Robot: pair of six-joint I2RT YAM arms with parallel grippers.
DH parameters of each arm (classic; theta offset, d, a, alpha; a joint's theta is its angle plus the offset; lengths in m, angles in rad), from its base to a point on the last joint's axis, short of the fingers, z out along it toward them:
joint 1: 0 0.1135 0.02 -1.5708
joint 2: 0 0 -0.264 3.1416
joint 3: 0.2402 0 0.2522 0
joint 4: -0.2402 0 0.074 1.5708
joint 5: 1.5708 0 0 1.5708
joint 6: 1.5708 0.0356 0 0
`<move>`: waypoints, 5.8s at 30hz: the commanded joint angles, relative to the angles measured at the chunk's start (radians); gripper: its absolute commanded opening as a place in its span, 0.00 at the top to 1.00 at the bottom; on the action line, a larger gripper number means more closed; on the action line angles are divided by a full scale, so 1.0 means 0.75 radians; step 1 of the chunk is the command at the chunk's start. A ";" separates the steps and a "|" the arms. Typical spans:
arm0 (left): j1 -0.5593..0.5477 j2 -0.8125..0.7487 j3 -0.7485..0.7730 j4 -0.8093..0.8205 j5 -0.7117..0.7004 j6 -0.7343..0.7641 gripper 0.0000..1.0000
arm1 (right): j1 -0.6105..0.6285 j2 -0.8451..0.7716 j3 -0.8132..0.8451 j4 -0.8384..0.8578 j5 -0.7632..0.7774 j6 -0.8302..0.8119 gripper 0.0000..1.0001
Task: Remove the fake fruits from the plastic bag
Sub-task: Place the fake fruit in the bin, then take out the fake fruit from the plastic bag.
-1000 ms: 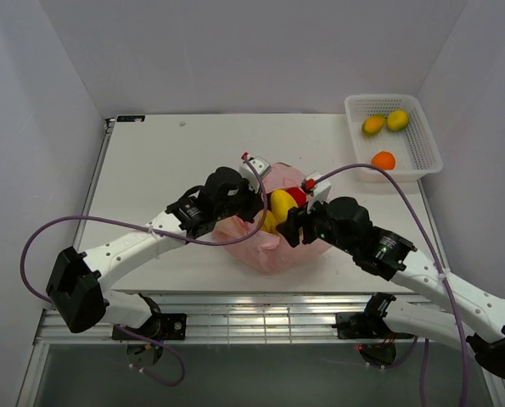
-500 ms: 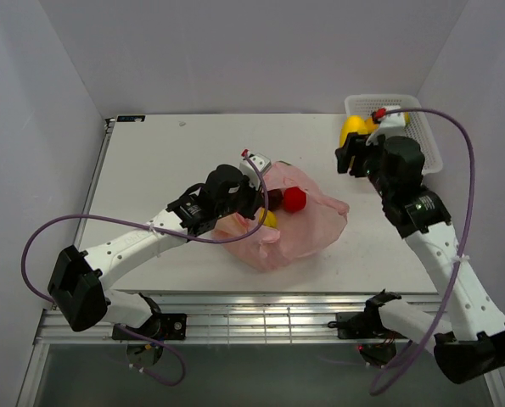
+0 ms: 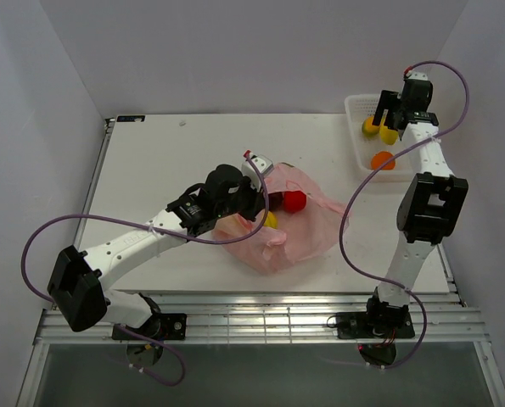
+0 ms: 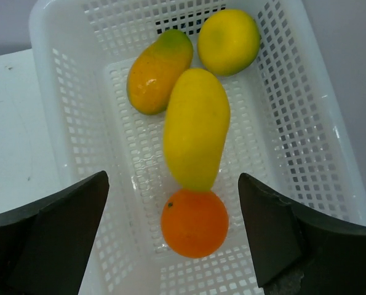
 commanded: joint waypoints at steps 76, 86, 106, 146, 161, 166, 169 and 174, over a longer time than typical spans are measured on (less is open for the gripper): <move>-0.011 -0.037 0.065 -0.104 -0.095 -0.177 1.00 | 1.263 -1.745 -1.250 -0.063 -0.107 0.411 0.10; -0.011 -0.057 0.061 -0.083 -0.095 -0.189 1.00 | 1.263 -1.850 -1.297 -0.192 -0.686 0.270 0.10; -0.013 -0.080 0.026 -0.077 0.011 -0.157 1.00 | 1.265 -1.799 -1.494 -0.221 0.071 0.368 0.10; -0.030 -0.033 0.220 -0.075 0.018 -0.138 1.00 | 1.257 -0.997 -1.739 1.028 -0.287 0.332 0.10; -0.030 0.004 0.169 -0.063 0.038 -0.147 1.00 | 1.267 -0.670 -1.676 0.929 -0.075 0.274 0.10; -0.030 -0.020 0.140 -0.059 0.003 -0.157 1.00 | 1.306 -0.547 -1.625 0.907 -0.014 0.266 0.00; -0.030 -0.033 0.118 -0.050 -0.017 -0.165 1.00 | 1.320 -0.539 -1.610 0.878 0.025 0.284 0.27; -0.030 -0.049 0.071 -0.067 -0.072 -0.173 1.00 | 1.322 -0.734 -1.598 0.760 0.117 0.323 0.78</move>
